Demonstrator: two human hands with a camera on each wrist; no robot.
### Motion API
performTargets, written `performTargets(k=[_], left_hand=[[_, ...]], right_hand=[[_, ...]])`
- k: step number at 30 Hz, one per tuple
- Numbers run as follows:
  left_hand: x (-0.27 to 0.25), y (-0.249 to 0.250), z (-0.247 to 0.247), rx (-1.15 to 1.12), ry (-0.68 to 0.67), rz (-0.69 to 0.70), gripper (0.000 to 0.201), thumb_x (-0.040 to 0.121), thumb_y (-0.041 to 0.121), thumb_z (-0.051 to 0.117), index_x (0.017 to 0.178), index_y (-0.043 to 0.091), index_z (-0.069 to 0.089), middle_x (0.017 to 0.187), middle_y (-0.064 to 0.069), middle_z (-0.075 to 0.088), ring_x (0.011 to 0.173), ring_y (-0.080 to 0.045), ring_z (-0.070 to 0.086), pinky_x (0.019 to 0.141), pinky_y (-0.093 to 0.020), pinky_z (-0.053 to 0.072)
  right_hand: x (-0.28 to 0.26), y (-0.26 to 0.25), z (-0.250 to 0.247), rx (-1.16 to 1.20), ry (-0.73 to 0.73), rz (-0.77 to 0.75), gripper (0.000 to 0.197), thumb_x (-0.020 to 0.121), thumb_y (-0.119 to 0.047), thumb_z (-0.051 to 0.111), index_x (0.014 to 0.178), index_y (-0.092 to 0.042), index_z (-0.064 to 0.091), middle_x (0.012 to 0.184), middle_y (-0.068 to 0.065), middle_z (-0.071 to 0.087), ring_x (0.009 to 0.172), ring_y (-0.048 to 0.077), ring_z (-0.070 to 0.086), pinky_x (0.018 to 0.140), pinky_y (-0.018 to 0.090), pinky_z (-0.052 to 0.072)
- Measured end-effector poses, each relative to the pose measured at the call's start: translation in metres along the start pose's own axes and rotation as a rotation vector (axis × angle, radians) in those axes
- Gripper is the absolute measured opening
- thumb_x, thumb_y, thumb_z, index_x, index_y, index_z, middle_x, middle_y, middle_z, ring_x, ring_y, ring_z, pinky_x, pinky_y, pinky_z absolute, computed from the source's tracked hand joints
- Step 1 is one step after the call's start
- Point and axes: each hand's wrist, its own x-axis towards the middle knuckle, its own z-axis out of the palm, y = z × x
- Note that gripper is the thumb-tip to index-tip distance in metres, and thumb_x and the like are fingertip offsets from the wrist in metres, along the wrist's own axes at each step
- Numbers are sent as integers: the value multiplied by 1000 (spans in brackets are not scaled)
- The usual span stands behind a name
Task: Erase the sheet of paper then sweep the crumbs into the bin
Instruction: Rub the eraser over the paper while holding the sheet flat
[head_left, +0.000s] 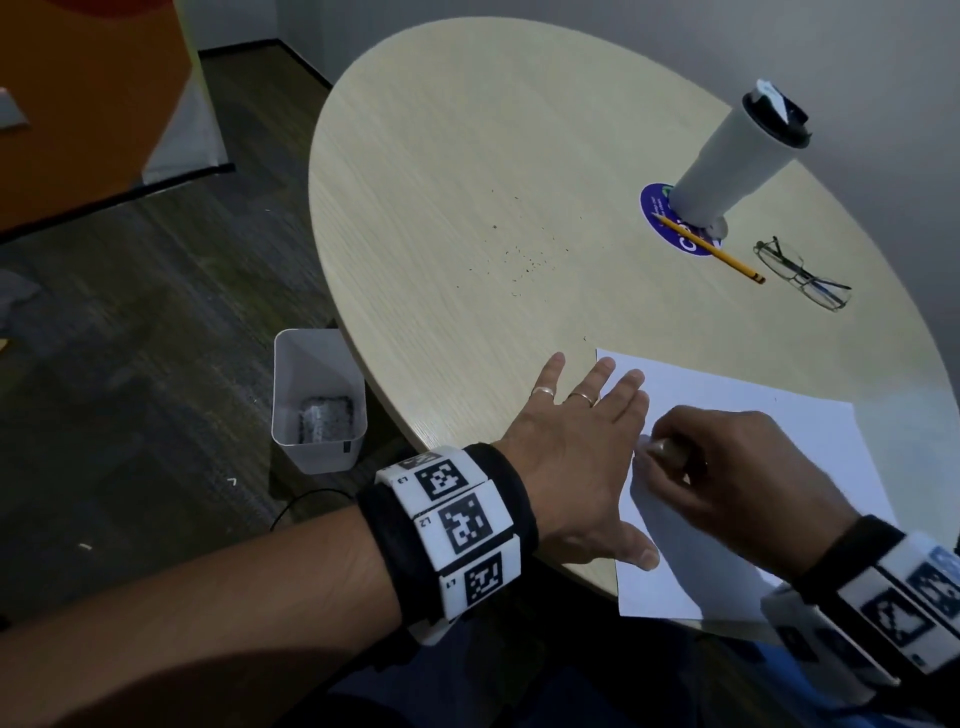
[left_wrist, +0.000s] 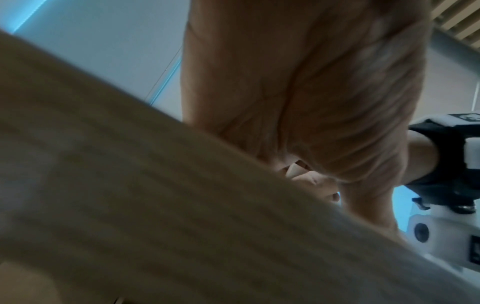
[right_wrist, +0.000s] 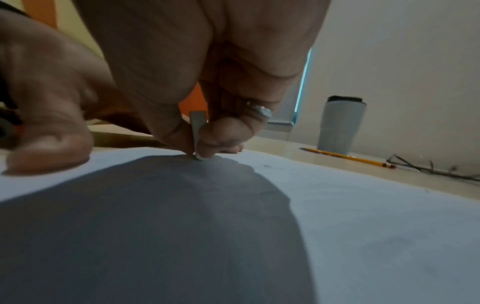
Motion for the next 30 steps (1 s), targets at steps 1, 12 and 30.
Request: performTargets(k=[1,12,30], left_hand=[[0,0,0,-1,-6,1,132,79,90,53,166,10,-5,175,-5,-16,159,-25,-24,126,-62,-10],[0,0,-2,19,-6,-6,137,79,92,50,165,4,-10,173,-12,-20,158,-24,-25,126,-60,-10],[-1,0,0,5,7,-5,136,79,93,48,165,7,-14,171,-9,-26,156,-22,-30,125,-59,-14]], right_hand=[[3,3,0,11,4,24,14,87,-25,75,77,-21,67,56,-12,57,61,11,60,53,23,42],[15,14,-1,39,44,111,8,87,-24,74,81,-21,71,60,-11,63,60,10,62,58,24,45],[23,14,2,49,71,181,14,90,-25,71,77,-18,68,60,-9,63,61,12,61,58,29,48]])
